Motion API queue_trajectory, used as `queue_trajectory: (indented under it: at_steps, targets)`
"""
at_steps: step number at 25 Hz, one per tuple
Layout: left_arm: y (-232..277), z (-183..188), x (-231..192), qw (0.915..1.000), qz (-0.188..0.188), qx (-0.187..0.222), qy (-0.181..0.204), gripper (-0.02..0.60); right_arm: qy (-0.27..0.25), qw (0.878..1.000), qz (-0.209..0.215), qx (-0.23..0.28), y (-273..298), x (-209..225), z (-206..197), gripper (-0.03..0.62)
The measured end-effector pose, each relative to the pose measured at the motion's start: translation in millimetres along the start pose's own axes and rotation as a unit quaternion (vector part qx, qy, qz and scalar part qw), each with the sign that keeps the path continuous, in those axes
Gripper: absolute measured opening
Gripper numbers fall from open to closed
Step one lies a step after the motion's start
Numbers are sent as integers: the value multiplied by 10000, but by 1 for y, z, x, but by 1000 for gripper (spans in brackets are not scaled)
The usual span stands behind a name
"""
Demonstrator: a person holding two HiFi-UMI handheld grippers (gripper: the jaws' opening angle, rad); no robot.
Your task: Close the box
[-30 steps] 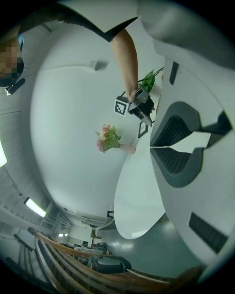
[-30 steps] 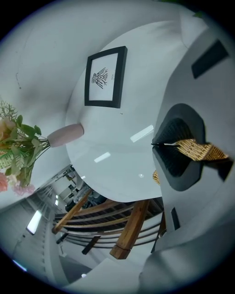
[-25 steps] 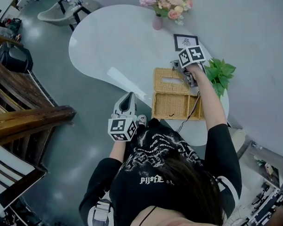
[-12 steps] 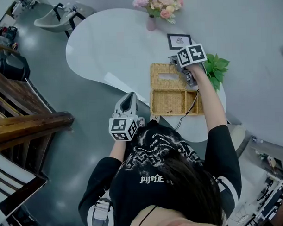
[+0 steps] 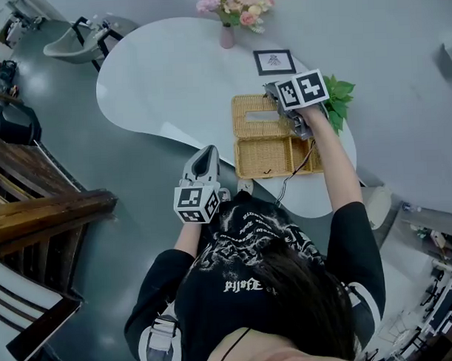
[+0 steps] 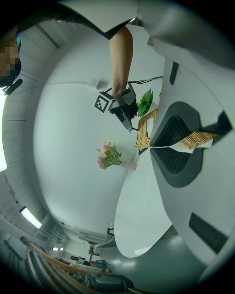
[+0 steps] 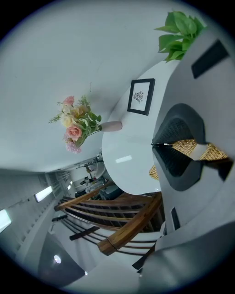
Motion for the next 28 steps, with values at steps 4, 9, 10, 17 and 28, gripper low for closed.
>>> queue_trajectory:
  at_steps: [4,9,10,17,28]
  targets:
    - [-2,2,1,9999,-91,6,57,25,-6,9997,-24,225,-17,-11,-4,46]
    - [-5,0,4,9997,-219,37,51,25,65,9988,-159,464,-36,-24,-15,46]
    - [-5,-1,5,9996,-258,31,59,25,82,9986,-193,491,-39,-25,-17,46]
    - [-10,-3,14,9986,-512,16,126,25,102,9964,-356,761,-60,-39,-29,46]
    - [-23,-2,16,9975,-668,51,203,25,155,9939,-452,992,-86,-61,-48,46]
Point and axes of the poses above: the fingertips, and each gripper's own axes: y forward along the fingers, x to its right, z out of its top, the point moved 10 cm from there along -y, backward along the fingers
